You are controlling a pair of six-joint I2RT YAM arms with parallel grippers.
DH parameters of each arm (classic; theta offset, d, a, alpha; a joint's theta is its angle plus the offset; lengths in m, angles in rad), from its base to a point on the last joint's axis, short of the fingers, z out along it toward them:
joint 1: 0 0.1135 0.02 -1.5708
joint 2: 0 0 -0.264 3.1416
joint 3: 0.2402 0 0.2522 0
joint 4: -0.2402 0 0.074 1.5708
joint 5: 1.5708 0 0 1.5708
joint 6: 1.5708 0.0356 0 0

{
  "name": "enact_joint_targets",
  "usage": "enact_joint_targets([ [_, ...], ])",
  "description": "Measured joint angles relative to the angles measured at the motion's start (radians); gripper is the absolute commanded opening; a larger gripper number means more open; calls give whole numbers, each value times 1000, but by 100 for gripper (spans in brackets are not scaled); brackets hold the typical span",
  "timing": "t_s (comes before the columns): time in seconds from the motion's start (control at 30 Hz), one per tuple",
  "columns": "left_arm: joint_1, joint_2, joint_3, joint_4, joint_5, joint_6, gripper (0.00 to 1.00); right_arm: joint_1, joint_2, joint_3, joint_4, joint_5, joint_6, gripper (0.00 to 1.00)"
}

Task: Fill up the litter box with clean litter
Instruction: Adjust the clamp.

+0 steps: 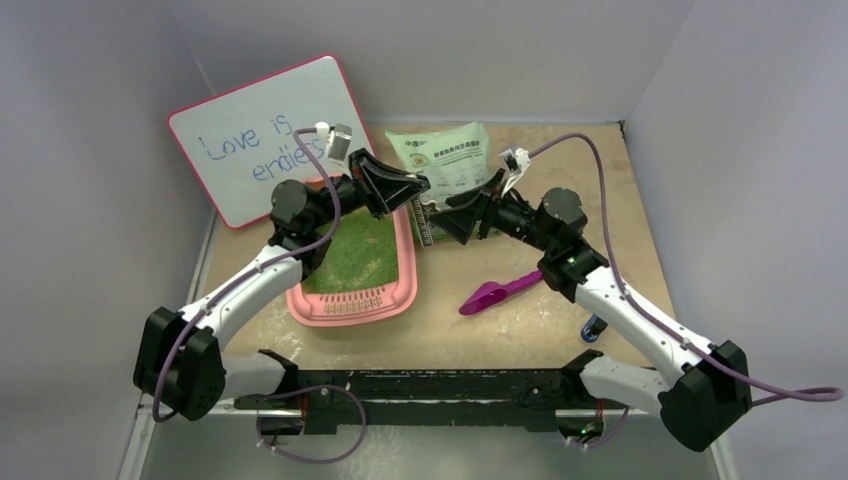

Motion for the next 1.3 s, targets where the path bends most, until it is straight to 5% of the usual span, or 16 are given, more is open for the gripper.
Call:
enact_joint_targets([
  [0.2,-1,-32,13,23,28,-17,0,-12,27,72,-82,-55,-43,78],
  [0.47,3,-32,15,95,52,-69,0,-17,145,162,4,-293,-17,47],
  [0.53,4,-32,15,96,58,-74,0,-17,150,162,25,-324,-5,47],
  [0.6,4,-32,15,102,60,-84,0,-17,144,162,34,-337,-2,59],
  [0.7,4,-32,15,111,74,-92,0,-20,130,162,34,-334,-2,42],
  [0.87,3,-32,15,107,80,-90,0,-24,112,162,36,-339,0,34],
  [1.03,4,-32,15,98,74,-87,0,-24,114,160,55,-362,13,2],
  [1.07,4,-32,15,98,72,-89,2,-25,114,158,63,-365,12,0],
  [1.2,4,-35,15,93,69,-84,57,-25,114,150,87,-377,16,0],
  [1.3,3,-45,16,45,68,-41,68,-24,114,151,69,-352,13,0],
])
